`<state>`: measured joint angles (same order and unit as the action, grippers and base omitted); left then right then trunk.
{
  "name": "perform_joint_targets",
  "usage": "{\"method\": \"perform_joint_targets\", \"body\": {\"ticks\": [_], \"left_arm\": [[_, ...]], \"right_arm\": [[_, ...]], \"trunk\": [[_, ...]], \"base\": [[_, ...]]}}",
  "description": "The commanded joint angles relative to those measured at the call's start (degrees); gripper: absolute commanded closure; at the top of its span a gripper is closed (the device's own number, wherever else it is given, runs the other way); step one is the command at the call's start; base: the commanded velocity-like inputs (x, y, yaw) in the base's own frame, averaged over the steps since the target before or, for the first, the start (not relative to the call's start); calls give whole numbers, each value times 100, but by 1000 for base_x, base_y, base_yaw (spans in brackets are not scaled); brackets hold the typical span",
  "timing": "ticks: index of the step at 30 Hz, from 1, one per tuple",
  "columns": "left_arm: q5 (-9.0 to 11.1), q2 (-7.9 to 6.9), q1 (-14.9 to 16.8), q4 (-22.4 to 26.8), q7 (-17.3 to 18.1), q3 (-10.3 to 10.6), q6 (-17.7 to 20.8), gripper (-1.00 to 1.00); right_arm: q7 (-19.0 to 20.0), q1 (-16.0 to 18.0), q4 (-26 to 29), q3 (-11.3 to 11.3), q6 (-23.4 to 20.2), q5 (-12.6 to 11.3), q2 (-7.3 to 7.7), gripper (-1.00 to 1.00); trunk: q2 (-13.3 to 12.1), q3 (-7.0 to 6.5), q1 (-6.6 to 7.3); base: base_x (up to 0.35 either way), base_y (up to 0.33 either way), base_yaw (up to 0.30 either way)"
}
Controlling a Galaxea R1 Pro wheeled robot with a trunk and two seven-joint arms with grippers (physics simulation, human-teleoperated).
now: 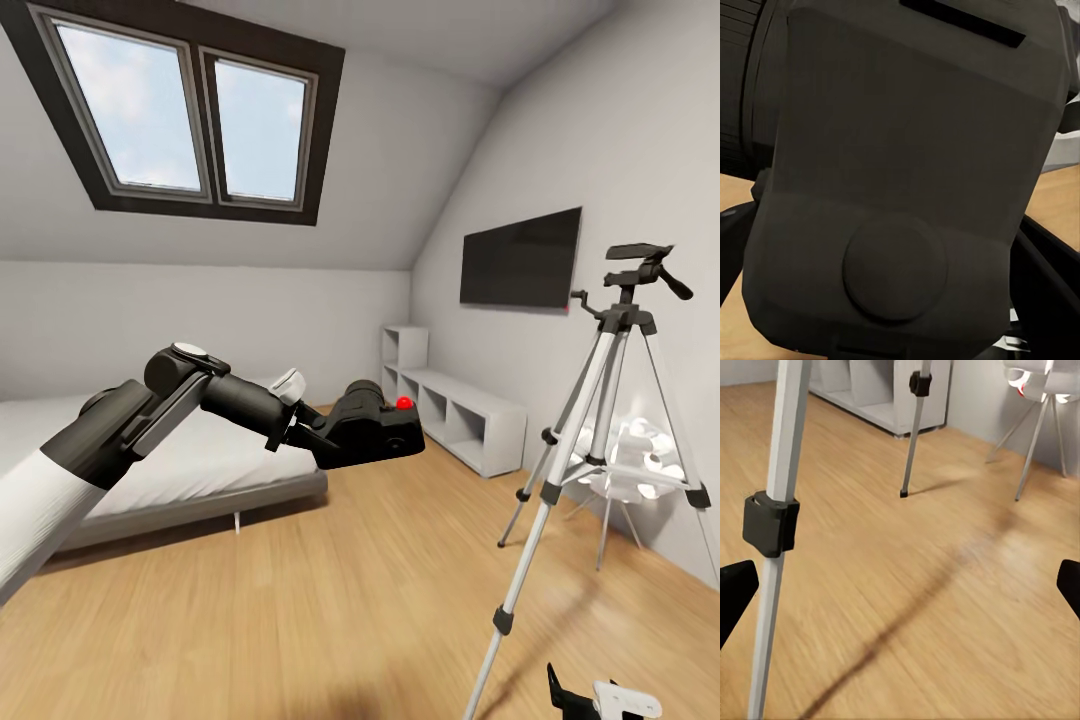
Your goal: Attach the digital camera to the camera tripod in the bedroom.
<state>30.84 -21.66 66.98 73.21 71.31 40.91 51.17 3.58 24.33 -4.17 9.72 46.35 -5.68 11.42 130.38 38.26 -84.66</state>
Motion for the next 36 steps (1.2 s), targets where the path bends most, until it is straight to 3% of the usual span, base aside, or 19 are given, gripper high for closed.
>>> {"method": "perform_joint_targets", "body": {"ticks": [1, 12, 36], "left_arm": [[36, -5, 8, 0, -8, 13, 43, 100], [36, -83, 7, -14, 30, 15, 30, 100], [45, -93, 8, -6, 50, 13, 40, 100]], "right_arm": [[38, 10, -22, -5, 32, -56, 1, -100], [38, 10, -22, -5, 32, -56, 1, -100], [38, 10, -22, -5, 32, -56, 1, -100]], "trunk": [[-38, -11, 24], [-479, -209, 265], [-1442, -640, 792]], "base": [[0, 0, 0], [0, 0, 0], [0, 0, 0]]}}
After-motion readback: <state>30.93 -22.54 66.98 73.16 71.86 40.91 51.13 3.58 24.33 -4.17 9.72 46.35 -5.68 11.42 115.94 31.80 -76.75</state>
